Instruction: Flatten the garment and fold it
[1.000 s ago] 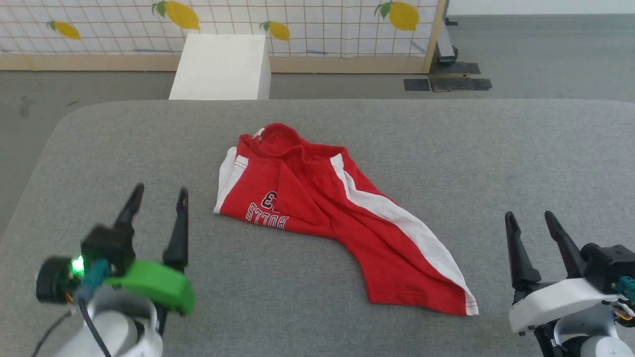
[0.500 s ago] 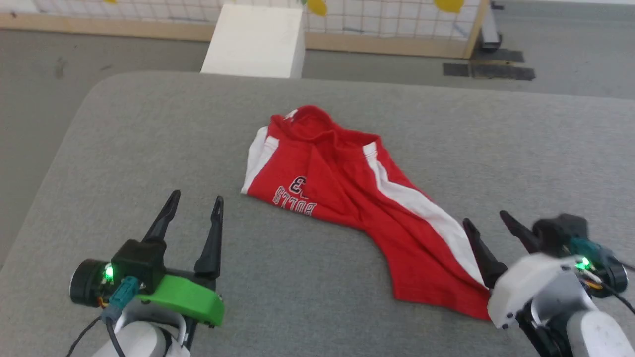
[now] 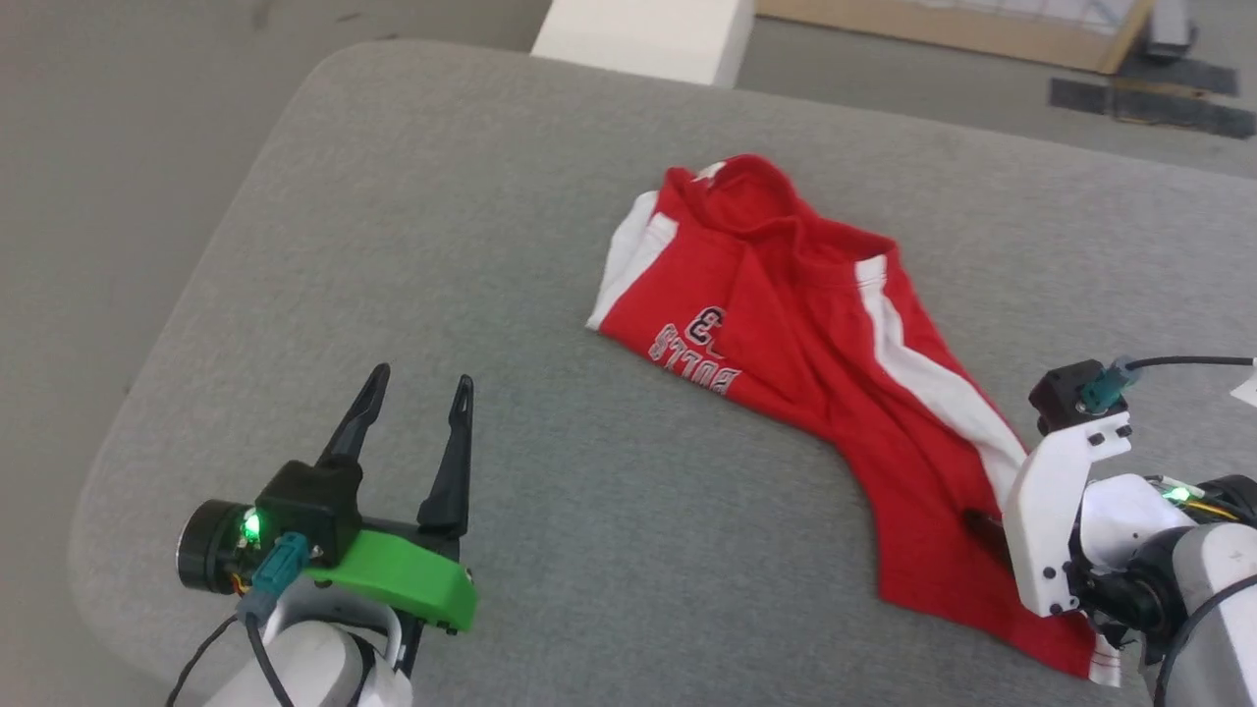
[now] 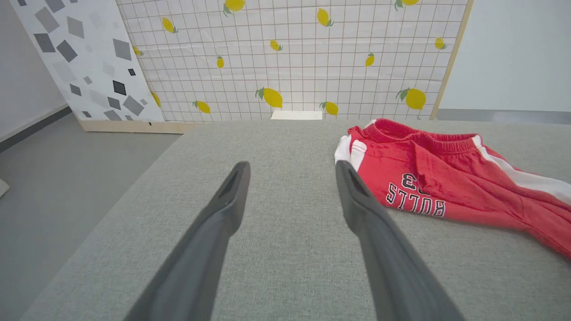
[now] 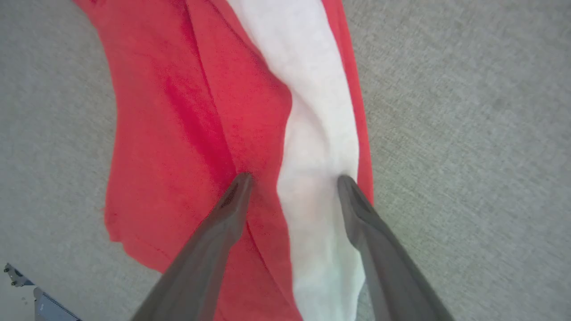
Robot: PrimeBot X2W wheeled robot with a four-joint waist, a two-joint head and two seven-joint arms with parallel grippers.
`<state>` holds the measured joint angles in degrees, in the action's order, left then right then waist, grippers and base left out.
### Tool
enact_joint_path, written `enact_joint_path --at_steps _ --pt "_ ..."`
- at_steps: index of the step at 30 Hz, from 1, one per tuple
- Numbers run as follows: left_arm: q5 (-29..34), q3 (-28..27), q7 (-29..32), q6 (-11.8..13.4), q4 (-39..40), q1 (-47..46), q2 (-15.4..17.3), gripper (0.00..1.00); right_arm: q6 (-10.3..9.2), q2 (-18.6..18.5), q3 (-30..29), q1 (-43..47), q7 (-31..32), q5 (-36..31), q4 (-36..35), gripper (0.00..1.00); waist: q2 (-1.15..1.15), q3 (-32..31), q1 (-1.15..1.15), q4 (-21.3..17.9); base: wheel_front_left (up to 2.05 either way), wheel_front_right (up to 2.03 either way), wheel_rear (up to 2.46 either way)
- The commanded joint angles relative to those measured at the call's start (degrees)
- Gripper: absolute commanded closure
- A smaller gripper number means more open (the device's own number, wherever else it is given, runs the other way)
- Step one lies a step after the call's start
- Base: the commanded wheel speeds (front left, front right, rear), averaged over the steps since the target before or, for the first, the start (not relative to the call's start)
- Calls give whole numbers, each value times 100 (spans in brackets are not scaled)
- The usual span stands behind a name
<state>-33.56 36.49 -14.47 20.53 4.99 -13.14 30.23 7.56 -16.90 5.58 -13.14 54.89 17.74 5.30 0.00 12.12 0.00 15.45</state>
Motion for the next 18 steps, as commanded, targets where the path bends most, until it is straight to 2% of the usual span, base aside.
enact_joint_path --at_steps 1,3,7,11,18 --pt "69 -18 -43 -36 -26 -96 -52 0 -8 14 -3 -9 56 -13 26 0 0 199 0 246 0 0 0" --pt "84 -33 -45 -51 -55 -96 -90 0 -8 33 -24 82 119 -64 36 100 0 199 0 268 0 0 0" --pt "97 -48 -48 -70 -153 -45 -142 0 -8 -57 -70 321 40 -185 -116 100 0 72 0 216 0 0 0" --pt "90 -48 -49 -121 -212 -17 -153 0 -8 -457 -177 522 -5 -198 -448 100 0 -109 0 94 0 0 0" --pt "84 -20 -44 -187 -248 -119 -188 0 -8 -1694 -368 509 -298 -30 -845 100 0 -252 0 8 0 0 0"
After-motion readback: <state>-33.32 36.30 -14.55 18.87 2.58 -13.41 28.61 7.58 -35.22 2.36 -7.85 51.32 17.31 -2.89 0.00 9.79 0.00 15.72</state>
